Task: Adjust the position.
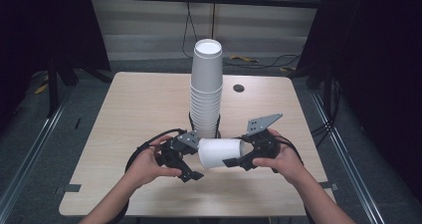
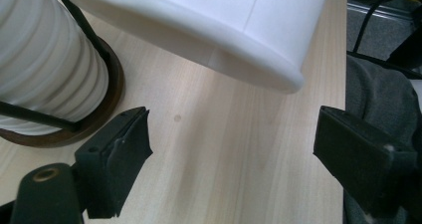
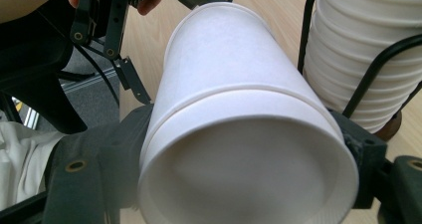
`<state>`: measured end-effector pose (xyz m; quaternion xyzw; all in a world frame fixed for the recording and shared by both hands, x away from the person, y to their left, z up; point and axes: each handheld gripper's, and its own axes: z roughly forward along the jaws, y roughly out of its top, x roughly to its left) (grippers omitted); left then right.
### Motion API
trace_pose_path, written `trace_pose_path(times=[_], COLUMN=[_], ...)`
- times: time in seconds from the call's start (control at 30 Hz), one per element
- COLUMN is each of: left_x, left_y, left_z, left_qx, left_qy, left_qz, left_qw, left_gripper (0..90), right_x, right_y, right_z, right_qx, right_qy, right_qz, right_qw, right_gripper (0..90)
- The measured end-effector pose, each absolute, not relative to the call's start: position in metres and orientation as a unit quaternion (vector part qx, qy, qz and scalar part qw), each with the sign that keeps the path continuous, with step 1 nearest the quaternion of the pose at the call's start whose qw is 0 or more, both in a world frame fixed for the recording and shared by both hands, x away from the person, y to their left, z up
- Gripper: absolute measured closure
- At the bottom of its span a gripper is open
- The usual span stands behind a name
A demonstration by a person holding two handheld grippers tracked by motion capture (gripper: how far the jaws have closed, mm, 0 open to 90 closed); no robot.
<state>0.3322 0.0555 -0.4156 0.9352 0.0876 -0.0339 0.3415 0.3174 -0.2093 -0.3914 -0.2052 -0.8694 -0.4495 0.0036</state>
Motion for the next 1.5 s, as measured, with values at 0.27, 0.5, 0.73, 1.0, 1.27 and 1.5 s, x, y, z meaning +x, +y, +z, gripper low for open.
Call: trace_pose_path(times=[0.27,0.5,0.73,1.0,1.27,1.5], left_x=[0.335,0.336,0.339,0.34,0.342,0.342], left_y=[0.057,0.059,0.061,0.06,0.059,0.06], left_z=[-0.414,-0.414,-0.413,-0.415,-0.416,-0.416], left_qx=[0.932,0.925,0.924,0.926,0.924,0.924], left_qy=[0.092,0.097,0.088,0.084,0.083,0.077], left_qz=[-0.035,-0.037,-0.033,-0.037,-0.042,-0.043], left_qw=[0.348,0.366,0.37,0.367,0.371,0.371], left_gripper=[14.5,14.4,9.0,1.9,0.0,0.0], right_x=[0.317,0.315,0.314,0.314,0.315,0.316], right_y=[-0.203,-0.2,-0.198,-0.197,-0.197,-0.197], right_z=[-0.39,-0.391,-0.389,-0.391,-0.392,-0.393], right_qx=[-0.196,-0.19,-0.184,-0.179,-0.177,-0.174], right_qy=[-0.869,-0.866,-0.866,-0.864,-0.863,-0.863], right_qz=[-0.453,-0.463,-0.465,-0.47,-0.472,-0.473], right_qw=[0.01,0.022,0.023,0.033,0.038,0.039], right_gripper=[24.0,24.0,24.1,24.0,24.1,24.1])
